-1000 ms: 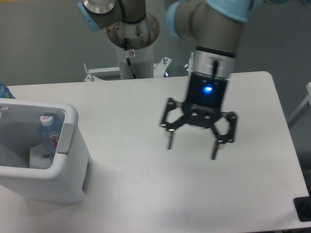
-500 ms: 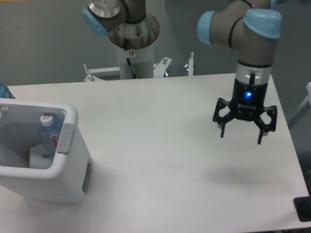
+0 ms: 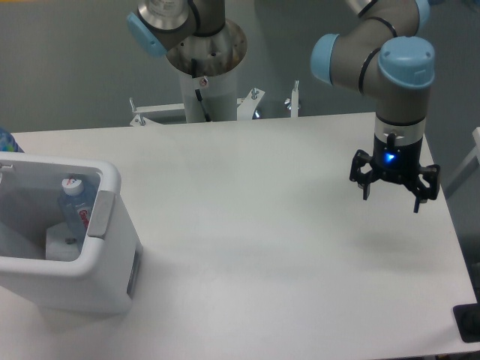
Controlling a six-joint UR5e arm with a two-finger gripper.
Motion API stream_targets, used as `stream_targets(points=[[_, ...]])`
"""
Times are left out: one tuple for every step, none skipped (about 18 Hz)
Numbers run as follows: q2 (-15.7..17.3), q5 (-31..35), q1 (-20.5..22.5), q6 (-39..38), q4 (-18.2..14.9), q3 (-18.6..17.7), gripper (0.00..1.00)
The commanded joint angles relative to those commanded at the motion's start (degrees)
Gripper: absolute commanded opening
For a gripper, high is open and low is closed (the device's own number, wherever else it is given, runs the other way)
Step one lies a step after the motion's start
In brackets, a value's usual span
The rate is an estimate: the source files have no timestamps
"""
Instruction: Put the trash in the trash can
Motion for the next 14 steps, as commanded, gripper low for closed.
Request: stream_targets(points=[[0.1, 0.0, 0.0, 0.2, 0.0, -0.2, 1.0], [0.0, 0.2, 0.0, 0.2, 0.0, -0.2, 1.0], [0.0, 0.8, 0.0, 0.3, 0.0, -0.4, 1.0], [0.0, 1.5, 0.0, 0.4, 0.0, -0.7, 1.0], [0.0, 2.1, -0.1, 0.6, 0.0, -0.7, 1.0], [-0.1, 2.5, -0.1, 1.1, -0.1, -1.1, 1.0], [-0.2, 2.5, -0.1, 1.1, -0.1, -1.1, 1.0], [-0.2, 2.5, -0.1, 1.1, -0.1, -1.2, 1.0], [-0.3, 2.5, -0.1, 1.1, -0.1, -1.4, 1.0], [-0.3, 2.5, -0.1, 1.1, -0.1, -1.4, 1.0], [-0.3, 2.5, -0.1, 1.1, -0.1, -1.4, 1.0], [-0.3, 2.5, -0.1, 1.1, -0.1, -1.4, 1.0], [-0.3, 2.5, -0.1, 1.1, -0.1, -1.4, 1.0], [-0.3, 2.5, -0.1, 1.1, -0.1, -1.4, 1.0]])
